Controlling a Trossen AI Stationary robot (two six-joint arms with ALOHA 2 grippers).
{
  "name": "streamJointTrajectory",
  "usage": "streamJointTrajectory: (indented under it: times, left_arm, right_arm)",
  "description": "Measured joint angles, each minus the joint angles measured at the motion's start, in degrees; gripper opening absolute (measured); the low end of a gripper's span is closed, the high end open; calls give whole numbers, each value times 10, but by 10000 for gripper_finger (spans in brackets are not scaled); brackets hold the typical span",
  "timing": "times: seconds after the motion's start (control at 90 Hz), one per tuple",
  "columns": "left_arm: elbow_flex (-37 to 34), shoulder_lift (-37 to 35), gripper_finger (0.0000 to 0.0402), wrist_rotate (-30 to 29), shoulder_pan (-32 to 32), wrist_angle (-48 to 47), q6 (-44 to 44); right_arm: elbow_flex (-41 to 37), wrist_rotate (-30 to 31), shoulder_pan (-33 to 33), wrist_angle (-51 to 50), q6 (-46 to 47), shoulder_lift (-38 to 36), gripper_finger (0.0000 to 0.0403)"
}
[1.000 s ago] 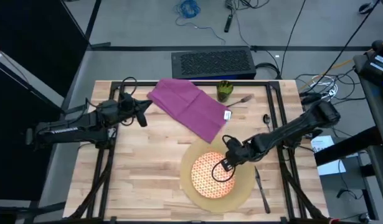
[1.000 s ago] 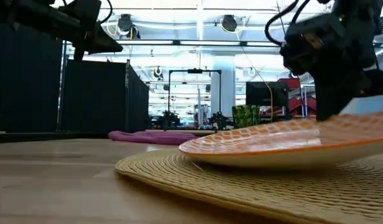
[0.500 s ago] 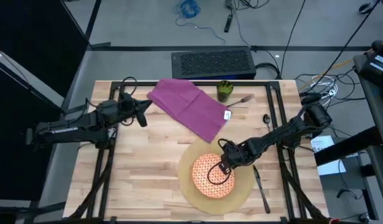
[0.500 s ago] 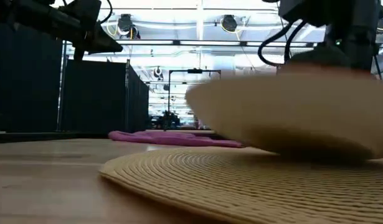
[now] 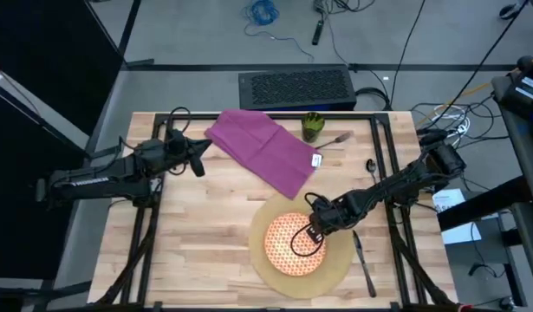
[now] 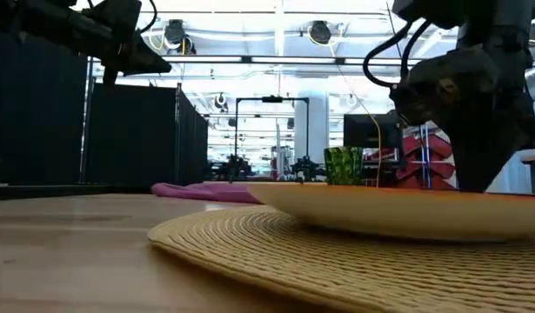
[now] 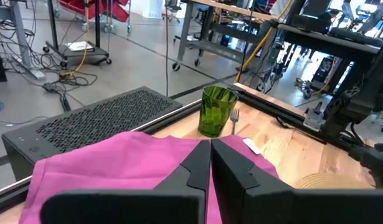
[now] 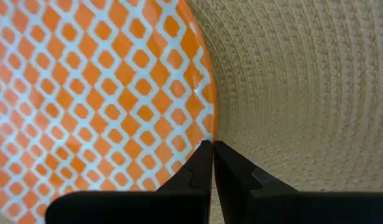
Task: Set table place
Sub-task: Put the orange plate on the brown table mat, then adjust the brown table mat
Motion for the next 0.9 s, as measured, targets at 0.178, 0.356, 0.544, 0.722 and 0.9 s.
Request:
streamJointTrajectory:
  times: [0.178, 0.356, 0.544, 0.722, 0.9]
  left_arm:
    - [0, 0, 0, 0, 0, 0, 1]
    - [0, 0, 0, 0, 0, 0, 1]
    - [0, 0, 0, 0, 0, 0, 1]
    - [0, 0, 0, 0, 0, -1, 1]
    - [0, 0, 0, 0, 0, -1, 1]
  right_arm:
    - [18, -2, 3, -13, -9, 0, 7]
    - [46, -10, 3, -39, -26, 0, 55]
    - [60, 15, 3, -145, -39, 0, 101]
    - [59, 14, 3, -177, -47, 0, 52]
    - [48, 15, -4, -169, -57, 0, 3]
